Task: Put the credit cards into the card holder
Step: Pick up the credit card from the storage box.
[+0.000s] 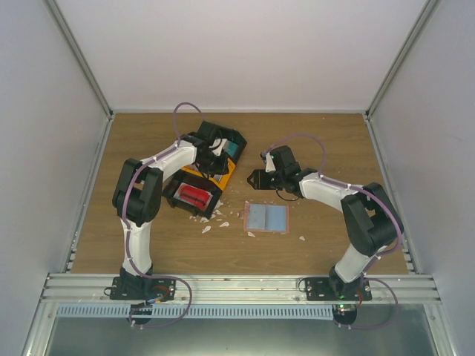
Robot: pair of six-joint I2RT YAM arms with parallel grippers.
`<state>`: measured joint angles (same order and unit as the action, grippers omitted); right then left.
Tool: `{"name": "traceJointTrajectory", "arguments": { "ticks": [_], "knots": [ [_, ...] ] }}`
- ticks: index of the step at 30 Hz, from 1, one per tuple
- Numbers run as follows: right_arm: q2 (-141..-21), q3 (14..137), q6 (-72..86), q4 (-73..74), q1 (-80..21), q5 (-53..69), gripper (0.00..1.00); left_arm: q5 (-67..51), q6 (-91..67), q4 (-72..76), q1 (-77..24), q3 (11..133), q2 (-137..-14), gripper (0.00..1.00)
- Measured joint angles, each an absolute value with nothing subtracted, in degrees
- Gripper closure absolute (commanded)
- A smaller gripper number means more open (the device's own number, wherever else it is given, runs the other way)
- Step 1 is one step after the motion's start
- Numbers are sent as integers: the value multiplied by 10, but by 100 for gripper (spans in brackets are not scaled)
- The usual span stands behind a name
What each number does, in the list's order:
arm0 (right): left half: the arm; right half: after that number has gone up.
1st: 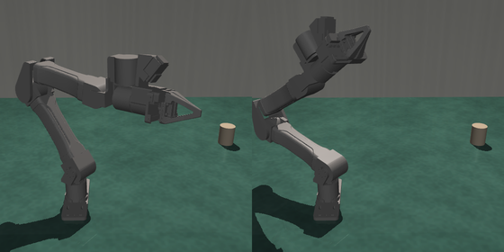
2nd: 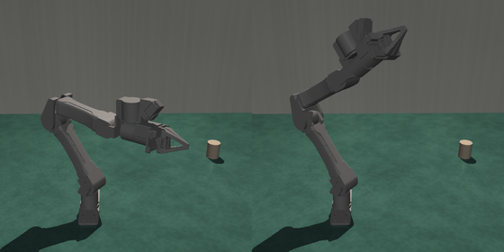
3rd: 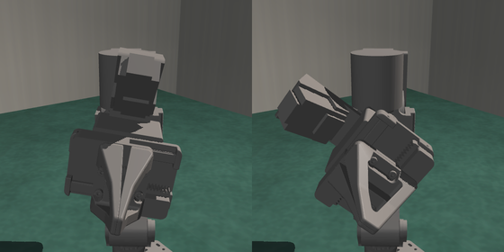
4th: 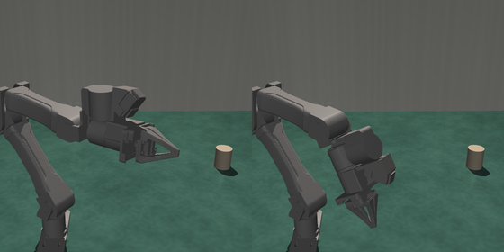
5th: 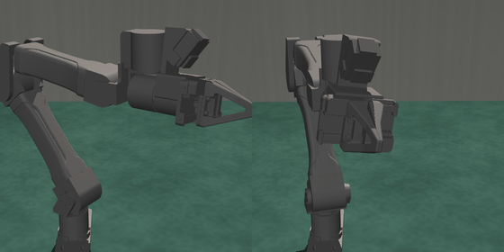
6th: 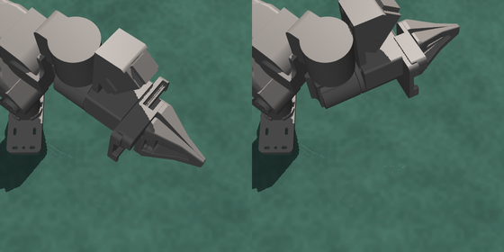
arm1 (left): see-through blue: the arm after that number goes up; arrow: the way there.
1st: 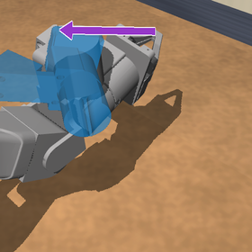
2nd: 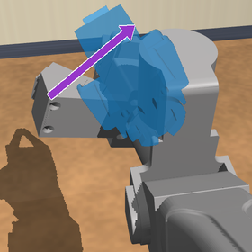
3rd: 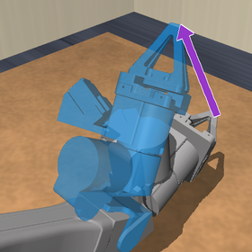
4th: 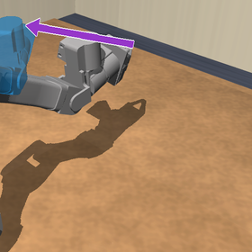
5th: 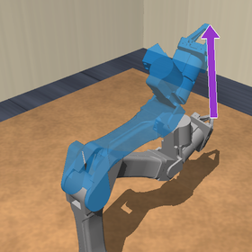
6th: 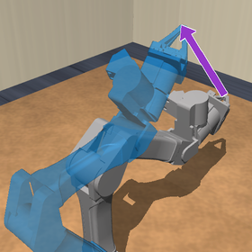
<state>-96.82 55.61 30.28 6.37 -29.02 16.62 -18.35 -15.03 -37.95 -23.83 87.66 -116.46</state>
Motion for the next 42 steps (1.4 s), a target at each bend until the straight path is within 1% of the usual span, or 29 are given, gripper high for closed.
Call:
{"name": "traceJointTrajectory", "arguments": {
  "ticks": [10, 18, 26, 29, 38, 42],
  "knots": [
    [-968, 556, 303, 64, -290, 166, 52, -194, -151, -380, -236, 875, -1162, 78],
    [-968, 556, 303, 64, -290, 166, 52, -197, -155, -380, -236, 869, -1142, 85],
    [-968, 556, 303, 64, -290, 166, 52, -188, -157, -380, -233, 864, -1134, 97],
    [-968, 556, 303, 64, -291, 166, 52, -177, -159, -380, -231, 858, -1126, 100],
    [-968, 560, 303, 66, -291, 164, 51, -147, -170, -381, -231, 848, -1074, 100],
    [-959, 563, 302, 66, -291, 157, 48, -112, -182, -367, -231, 823, -1026, 100]
  ]
}}
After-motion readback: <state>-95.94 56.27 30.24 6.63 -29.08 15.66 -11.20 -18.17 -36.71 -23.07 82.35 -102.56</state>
